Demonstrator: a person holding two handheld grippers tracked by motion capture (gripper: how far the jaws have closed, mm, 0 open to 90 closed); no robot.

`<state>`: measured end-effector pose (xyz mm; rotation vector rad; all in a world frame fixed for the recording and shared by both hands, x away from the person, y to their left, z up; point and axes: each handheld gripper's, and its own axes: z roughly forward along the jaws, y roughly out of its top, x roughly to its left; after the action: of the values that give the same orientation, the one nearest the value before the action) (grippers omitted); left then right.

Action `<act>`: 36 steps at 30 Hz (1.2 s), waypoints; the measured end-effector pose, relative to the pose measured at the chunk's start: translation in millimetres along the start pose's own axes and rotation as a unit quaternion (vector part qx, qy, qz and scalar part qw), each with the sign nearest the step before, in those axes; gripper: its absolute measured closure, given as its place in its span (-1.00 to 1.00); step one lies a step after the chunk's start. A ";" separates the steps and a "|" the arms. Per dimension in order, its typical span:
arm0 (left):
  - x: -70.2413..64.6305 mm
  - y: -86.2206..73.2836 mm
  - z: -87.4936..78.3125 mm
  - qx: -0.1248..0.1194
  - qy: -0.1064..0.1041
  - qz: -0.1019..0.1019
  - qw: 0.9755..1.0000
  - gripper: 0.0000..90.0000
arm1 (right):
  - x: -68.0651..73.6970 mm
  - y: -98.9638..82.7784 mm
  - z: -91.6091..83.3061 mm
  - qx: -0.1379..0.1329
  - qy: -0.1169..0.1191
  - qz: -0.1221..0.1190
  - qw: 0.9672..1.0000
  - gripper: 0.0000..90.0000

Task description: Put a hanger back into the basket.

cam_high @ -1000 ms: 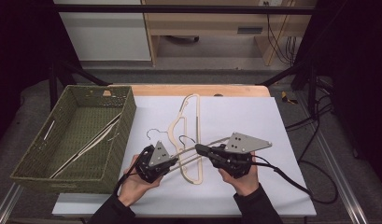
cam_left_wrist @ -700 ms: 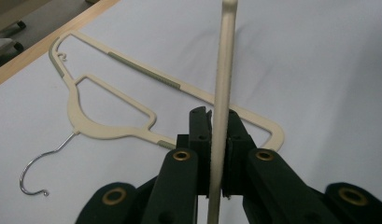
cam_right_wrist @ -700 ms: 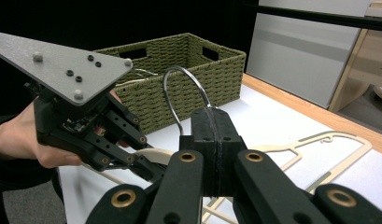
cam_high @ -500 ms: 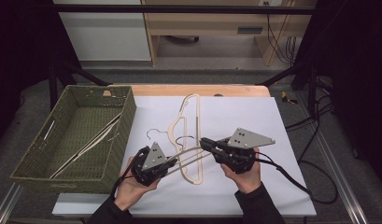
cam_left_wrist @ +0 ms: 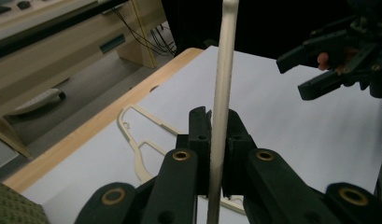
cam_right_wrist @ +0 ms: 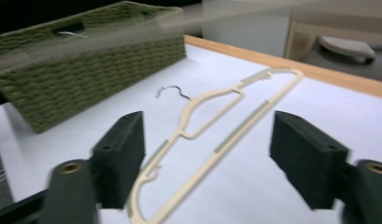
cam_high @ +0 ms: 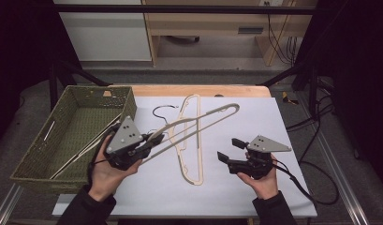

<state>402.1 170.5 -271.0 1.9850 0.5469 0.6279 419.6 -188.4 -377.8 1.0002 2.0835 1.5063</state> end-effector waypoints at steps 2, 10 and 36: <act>9.1 3.8 -10.1 -0.003 0.008 0.004 1.000 0.88 | -6.8 -7.0 -1.1 0.003 -0.010 0.009 1.000 -0.58; 54.1 -5.4 -44.8 -0.004 0.073 0.014 0.997 0.88 | -23.4 -22.0 -2.4 0.016 -0.033 0.028 0.999 -0.71; 165.7 -116.0 -75.0 0.049 0.190 -0.042 0.980 0.87 | -20.4 -25.7 0.4 0.031 -0.029 0.012 0.999 -0.84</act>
<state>468.4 372.3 -308.4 1.9290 0.9031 0.9520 425.3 -207.5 -403.9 1.0827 2.0963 1.4139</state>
